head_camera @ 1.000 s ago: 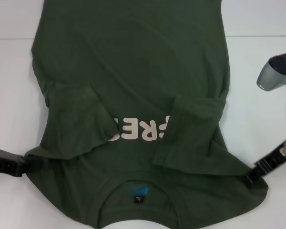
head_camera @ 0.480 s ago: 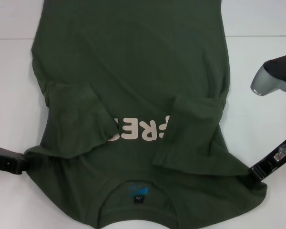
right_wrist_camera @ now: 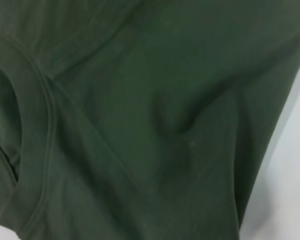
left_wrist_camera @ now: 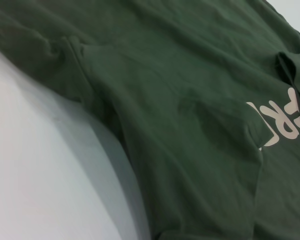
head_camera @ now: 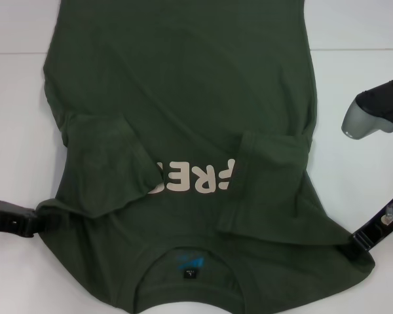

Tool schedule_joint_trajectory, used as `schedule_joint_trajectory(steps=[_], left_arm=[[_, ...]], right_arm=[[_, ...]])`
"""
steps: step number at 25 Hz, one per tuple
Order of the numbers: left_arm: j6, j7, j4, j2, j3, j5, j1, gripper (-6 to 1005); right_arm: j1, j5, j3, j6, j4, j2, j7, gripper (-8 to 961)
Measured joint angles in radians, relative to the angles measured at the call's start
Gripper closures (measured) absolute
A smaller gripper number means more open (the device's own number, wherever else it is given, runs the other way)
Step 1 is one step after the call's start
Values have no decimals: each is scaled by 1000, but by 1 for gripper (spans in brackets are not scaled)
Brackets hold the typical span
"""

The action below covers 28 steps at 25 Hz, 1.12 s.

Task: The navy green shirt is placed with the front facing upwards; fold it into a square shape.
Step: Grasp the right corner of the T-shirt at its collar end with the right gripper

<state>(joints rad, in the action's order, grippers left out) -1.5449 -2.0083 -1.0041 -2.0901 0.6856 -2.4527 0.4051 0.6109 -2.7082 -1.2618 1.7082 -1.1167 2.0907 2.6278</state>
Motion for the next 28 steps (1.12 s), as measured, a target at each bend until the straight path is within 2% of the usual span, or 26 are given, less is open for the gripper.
schedule_joint_trajectory(steps=[6, 26, 28], left_arm=[[5, -1, 4, 3, -14, 1, 3, 961], [3, -3, 11, 6, -17, 0, 4, 962], [2, -3, 11, 6, -17, 0, 6, 962]], right_arm=[[-6, 3, 46, 15, -27, -5, -35, 916], [5, -32, 36, 53, -33, -3, -9, 778], [5, -53, 34, 56, -33, 0, -5, 680]])
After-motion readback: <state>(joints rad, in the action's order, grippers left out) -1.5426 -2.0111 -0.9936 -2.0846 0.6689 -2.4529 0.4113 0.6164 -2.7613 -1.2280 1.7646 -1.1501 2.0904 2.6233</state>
